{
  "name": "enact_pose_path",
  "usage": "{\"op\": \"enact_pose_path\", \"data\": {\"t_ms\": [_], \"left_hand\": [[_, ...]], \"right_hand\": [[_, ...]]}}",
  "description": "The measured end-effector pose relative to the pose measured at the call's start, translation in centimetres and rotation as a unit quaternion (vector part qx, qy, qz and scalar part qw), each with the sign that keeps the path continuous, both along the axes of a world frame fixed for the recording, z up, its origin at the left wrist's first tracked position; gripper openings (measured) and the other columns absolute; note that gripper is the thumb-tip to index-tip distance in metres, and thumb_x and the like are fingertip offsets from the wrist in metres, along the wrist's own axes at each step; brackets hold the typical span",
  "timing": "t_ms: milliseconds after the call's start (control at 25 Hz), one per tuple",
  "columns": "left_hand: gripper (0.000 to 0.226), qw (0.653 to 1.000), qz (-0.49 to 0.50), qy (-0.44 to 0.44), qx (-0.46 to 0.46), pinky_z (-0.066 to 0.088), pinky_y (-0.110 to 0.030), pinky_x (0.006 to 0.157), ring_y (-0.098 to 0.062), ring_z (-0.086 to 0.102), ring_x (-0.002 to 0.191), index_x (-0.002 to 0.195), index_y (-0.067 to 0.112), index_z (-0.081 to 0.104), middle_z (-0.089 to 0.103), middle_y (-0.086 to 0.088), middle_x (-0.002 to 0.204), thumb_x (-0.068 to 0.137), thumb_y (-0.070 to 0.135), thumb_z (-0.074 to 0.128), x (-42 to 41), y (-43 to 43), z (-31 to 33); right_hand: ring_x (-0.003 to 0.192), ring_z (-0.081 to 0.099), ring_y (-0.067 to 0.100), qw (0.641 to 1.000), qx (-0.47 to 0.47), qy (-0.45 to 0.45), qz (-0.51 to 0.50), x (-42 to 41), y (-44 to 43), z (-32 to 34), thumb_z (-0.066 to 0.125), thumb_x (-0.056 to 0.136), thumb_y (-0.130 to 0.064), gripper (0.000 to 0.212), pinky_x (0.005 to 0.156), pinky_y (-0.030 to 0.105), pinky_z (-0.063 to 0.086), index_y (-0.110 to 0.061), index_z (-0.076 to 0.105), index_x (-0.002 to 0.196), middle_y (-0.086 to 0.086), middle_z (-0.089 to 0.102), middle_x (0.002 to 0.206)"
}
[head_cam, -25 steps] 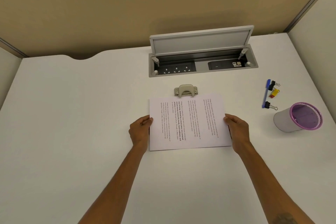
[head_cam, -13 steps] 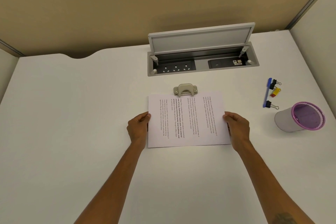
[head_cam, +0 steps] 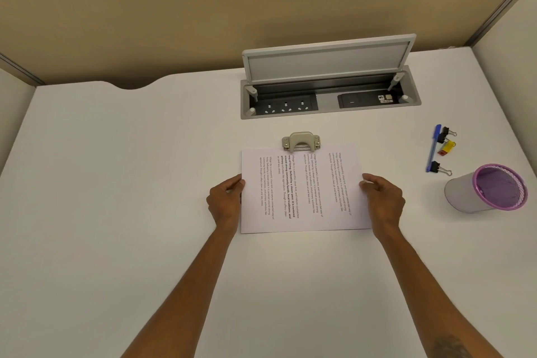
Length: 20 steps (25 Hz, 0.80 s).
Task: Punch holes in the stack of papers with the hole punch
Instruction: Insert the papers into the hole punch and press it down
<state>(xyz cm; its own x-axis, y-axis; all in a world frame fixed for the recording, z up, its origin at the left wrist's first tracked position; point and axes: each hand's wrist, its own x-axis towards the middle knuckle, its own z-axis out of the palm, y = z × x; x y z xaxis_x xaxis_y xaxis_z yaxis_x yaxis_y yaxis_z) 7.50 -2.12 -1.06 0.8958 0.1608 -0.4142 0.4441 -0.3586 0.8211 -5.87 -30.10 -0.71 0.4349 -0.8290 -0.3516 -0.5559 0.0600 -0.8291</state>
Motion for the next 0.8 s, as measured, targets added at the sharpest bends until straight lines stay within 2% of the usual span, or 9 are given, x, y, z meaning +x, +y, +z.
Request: {"op": "enact_pose_path", "data": {"t_ms": [280, 600, 800], "left_hand": [[0.026, 1.000, 0.006, -0.004, -0.019, 0.062, -0.042, 0.086, -0.018, 0.074, 0.084, 0.116, 0.012, 0.076, 0.077, -0.001, 0.104, 0.090, 0.013, 0.074, 0.23, 0.10, -0.26], [0.025, 1.000, 0.015, -0.013, -0.024, 0.063, -0.040, 0.084, -0.016, 0.072, 0.079, 0.115, 0.009, 0.076, 0.077, -0.004, 0.102, 0.090, 0.010, 0.074, 0.18, -0.05, -0.27], [0.024, 1.000, 0.021, -0.007, -0.010, 0.062, -0.041, 0.085, -0.017, 0.071, 0.078, 0.114, 0.010, 0.077, 0.075, 0.001, 0.096, 0.089, 0.012, 0.074, 0.41, -0.13, -0.09]], "right_hand": [[0.106, 0.069, 0.020, 0.994, 0.097, -0.041, -0.042, 0.02, -0.81, -0.59, 0.070, 0.088, -0.010, 0.019, 0.103, 0.039, 0.052, -0.019, 0.078, 0.102, -0.001, 0.075, 0.109], [0.108, 0.066, 0.019, 0.998, 0.053, -0.028, -0.028, 0.16, -0.53, -0.46, 0.067, 0.091, -0.010, 0.020, 0.104, 0.033, 0.050, -0.014, 0.077, 0.108, -0.001, 0.073, 0.107], [0.100, 0.066, 0.018, 0.999, 0.043, -0.009, -0.028, 0.33, -0.33, -0.47, 0.066, 0.090, -0.011, 0.019, 0.102, 0.037, 0.052, -0.019, 0.078, 0.103, 0.000, 0.075, 0.109]]}}
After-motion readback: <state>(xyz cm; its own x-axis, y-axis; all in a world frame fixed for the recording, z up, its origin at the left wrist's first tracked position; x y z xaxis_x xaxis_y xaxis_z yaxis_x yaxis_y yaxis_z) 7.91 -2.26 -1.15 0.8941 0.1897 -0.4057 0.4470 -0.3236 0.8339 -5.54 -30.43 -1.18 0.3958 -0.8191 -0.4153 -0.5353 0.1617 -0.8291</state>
